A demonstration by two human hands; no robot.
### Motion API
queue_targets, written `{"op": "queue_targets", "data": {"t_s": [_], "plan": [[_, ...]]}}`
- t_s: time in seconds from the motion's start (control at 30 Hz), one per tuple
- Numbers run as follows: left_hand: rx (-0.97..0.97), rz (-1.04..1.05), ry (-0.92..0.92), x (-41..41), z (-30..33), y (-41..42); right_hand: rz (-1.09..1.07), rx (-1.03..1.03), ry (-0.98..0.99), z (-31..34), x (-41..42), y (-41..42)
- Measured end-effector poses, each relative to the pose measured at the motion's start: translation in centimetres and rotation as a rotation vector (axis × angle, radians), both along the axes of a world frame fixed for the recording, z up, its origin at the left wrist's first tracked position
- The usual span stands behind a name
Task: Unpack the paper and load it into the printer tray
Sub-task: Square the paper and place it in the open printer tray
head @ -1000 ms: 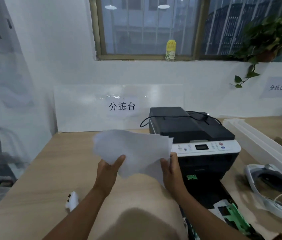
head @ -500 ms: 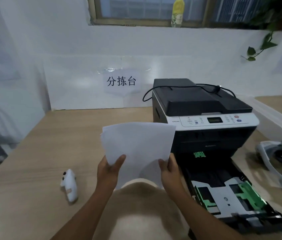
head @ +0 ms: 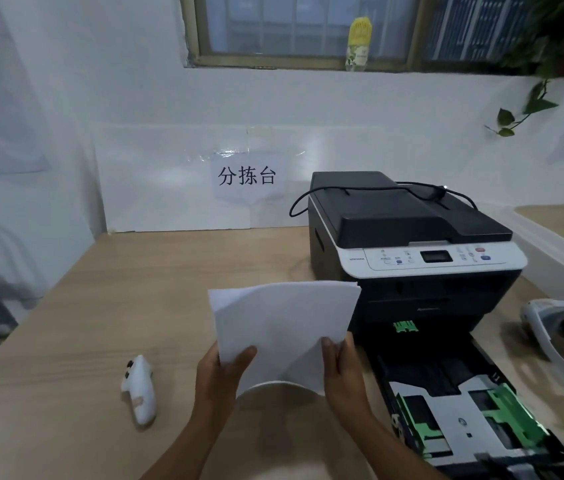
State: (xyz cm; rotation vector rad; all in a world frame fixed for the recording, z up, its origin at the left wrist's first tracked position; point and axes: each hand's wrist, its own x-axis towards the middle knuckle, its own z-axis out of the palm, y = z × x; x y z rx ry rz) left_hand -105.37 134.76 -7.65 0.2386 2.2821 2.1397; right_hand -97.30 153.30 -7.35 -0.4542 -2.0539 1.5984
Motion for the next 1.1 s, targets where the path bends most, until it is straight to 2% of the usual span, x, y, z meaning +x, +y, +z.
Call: {"op": "queue_targets", "data": {"t_s": [0.13, 0.33, 0.5, 0.67, 0.93, 1.1], "plan": [[-0.011, -0.017, 0.017, -0.9, 0.3, 0.1, 0.032, 0.020, -0.052, 0.2, -0.3, 0.6], [-0.058, 0.024, 0.010, -1.8, 0.3, 0.9, -0.038, 0.068, -0.062, 0.7, -1.1, 0.8], [-0.142, -0.041, 0.053, -1.9, 3.5, 1.6, -0.040, 0.178, -0.044, 3.9, -0.8, 2.4], [-0.194, -0.138, 0.042, -1.5, 7.4, 3.2, 0.008, 0.079, -0.047, 8.7, -0.1, 4.8], [-0.126, -0.218, -0.008, 2.1, 13.7, 7.8, -0.027, -0.008, -0.154, 16.7, 3.8, 9.8], [-0.061, -0.303, -0.062, 5.6, 16.0, 11.3, -0.013, -0.201, -0.287, 20.4, 8.5, 13.4]]}}
